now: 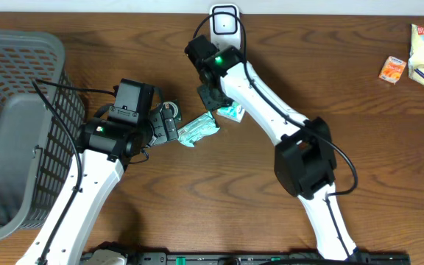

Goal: Scan the item barcode

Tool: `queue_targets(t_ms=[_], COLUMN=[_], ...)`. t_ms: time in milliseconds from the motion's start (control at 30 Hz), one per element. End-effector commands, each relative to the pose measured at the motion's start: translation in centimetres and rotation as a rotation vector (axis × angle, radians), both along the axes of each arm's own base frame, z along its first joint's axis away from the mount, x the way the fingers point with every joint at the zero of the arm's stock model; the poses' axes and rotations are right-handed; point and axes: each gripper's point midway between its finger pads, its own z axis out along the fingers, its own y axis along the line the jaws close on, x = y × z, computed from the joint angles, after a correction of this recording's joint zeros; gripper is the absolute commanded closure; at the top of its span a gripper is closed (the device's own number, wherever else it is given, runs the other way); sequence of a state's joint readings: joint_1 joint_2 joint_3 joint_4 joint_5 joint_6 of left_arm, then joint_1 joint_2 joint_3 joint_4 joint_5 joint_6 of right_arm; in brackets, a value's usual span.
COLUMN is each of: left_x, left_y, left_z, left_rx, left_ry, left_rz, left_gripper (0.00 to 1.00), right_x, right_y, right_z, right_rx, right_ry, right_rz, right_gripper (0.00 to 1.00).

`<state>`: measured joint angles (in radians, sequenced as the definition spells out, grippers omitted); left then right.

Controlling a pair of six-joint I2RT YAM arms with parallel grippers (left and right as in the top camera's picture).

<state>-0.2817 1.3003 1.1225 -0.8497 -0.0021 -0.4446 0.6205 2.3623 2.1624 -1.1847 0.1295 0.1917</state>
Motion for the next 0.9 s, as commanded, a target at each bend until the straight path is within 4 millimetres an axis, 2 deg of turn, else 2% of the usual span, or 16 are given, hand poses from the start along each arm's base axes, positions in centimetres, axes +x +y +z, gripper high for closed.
queue_targets(t_ms=[0, 267, 433, 533, 600, 733, 800, 867], left_x=[0.2, 0.2, 0.2, 0.2, 0.2, 0.2, 0.2, 0.2], left_y=[0.0, 0.0, 0.0, 0.0, 0.0, 0.0, 0.0, 0.0], left_z=[0.5, 0.5, 0.5, 0.5, 0.5, 0.5, 0.5, 0.5], left_rx=[-0.002, -0.002, -0.002, -0.002, -0.002, -0.002, -0.002, -0.002], left_ry=[-0.013, -0.013, -0.013, -0.013, -0.013, -0.013, -0.013, -0.013], left_rz=[0.003, 0.003, 0.003, 0.003, 0.003, 0.003, 0.003, 0.003], left_gripper=[0.02, 0.02, 0.02, 0.02, 0.02, 0.02, 0.02, 0.02], right_x=[-0.7, -1.2, -2.4, -2.7, -2.6, -1.9, -1.7, -1.9], right_y=[0.9, 1.0, 0.0, -1.3, -4.1, -6.8, -7.5, -6.9], right_z=[-0.3, -4.1, -5.4, -5.4, -5.0, -4.0, -3.4, -2.9], right_rx=[0.042, 0.022, -0.016, -0.076, -0.187, -0.266, -0.251, -0.177], right_ry=[0.035, 0.091, 0.140, 0.149, 0.133, 0.116, 0.122, 0.156], right_rz=[0.029, 0.021, 0.018, 0.007, -0.079, -0.124, -0.143, -0.150], right_gripper=[0.97, 0.99, 0.99, 0.99, 0.99, 0.99, 0.99, 0.99])
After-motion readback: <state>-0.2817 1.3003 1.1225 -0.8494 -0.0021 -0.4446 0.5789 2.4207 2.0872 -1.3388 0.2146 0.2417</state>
